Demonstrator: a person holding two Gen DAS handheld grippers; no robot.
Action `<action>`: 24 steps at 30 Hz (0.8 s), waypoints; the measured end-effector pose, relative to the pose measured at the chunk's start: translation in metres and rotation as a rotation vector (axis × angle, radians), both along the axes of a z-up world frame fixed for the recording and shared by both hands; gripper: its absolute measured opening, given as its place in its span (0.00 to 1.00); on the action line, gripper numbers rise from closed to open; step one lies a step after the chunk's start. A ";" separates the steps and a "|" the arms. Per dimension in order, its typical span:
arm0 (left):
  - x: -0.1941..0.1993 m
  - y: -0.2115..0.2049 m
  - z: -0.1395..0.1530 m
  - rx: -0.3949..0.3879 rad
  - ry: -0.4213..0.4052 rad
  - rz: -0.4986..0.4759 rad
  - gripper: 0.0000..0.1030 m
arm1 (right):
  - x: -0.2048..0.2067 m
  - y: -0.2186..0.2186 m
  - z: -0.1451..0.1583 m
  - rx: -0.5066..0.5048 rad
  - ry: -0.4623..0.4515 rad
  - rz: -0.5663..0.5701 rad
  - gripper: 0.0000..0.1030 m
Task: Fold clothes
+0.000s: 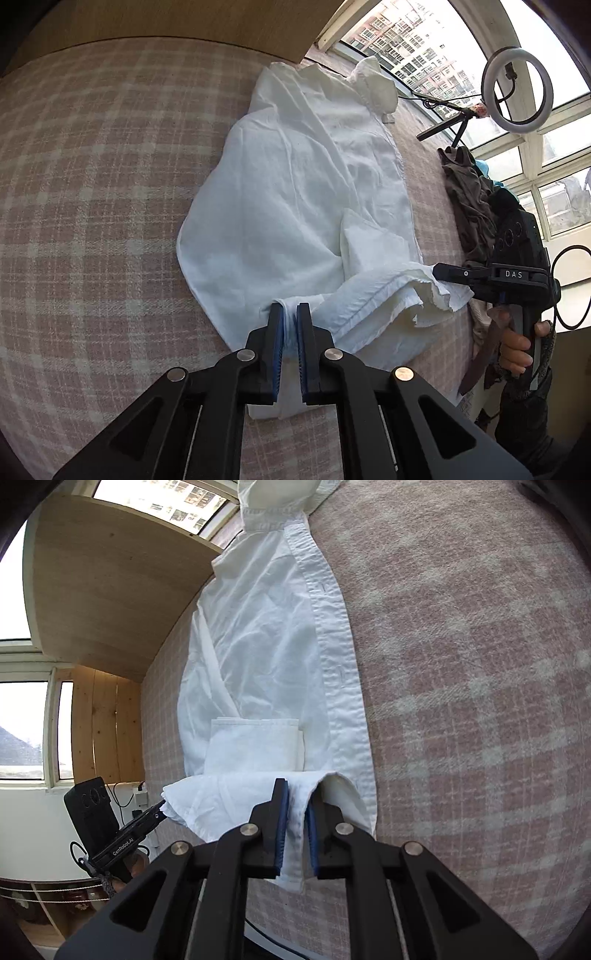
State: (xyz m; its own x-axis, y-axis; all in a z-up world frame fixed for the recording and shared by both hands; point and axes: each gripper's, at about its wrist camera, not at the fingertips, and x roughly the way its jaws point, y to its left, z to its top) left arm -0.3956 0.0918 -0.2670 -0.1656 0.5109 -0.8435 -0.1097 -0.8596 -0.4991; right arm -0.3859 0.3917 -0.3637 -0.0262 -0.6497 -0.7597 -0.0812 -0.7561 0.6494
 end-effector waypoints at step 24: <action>0.003 0.052 -0.008 -0.387 0.197 -0.231 0.19 | 0.000 -0.077 0.047 0.387 0.404 0.394 0.20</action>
